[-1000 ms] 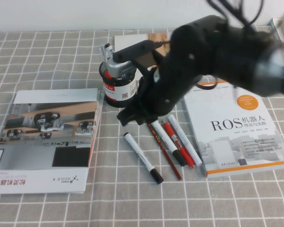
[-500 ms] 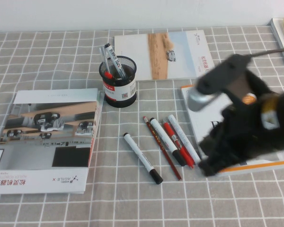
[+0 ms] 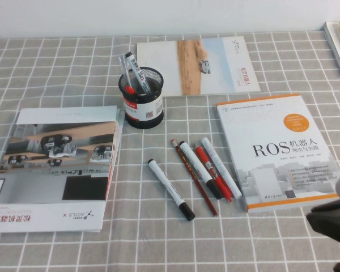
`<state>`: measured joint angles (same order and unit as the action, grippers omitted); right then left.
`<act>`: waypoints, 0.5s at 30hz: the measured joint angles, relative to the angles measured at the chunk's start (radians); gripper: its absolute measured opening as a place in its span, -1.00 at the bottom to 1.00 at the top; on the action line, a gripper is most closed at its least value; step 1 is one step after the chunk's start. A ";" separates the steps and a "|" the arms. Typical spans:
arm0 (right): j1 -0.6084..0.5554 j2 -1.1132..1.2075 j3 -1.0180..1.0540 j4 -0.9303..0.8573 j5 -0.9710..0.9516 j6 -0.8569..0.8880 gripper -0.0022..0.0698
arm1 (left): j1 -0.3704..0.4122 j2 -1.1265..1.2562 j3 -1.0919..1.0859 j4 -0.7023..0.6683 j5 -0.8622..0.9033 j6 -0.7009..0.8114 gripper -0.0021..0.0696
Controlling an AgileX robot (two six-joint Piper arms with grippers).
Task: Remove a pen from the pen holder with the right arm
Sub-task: 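Take a marker out of the pen holder and lay it on the table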
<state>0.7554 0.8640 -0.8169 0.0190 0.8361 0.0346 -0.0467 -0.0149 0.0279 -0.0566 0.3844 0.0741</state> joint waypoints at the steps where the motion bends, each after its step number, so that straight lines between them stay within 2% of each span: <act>1: 0.000 -0.010 0.005 0.000 0.010 0.000 -0.97 | 0.000 0.000 0.000 0.000 0.000 0.000 -0.96; 15: -0.002 -0.014 0.051 -0.046 -0.023 0.000 -0.97 | 0.000 0.000 0.000 0.000 0.000 0.000 -0.96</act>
<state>0.7531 0.8502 -0.7661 -0.0274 0.8132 0.0346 -0.0467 -0.0149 0.0279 -0.0566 0.3844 0.0741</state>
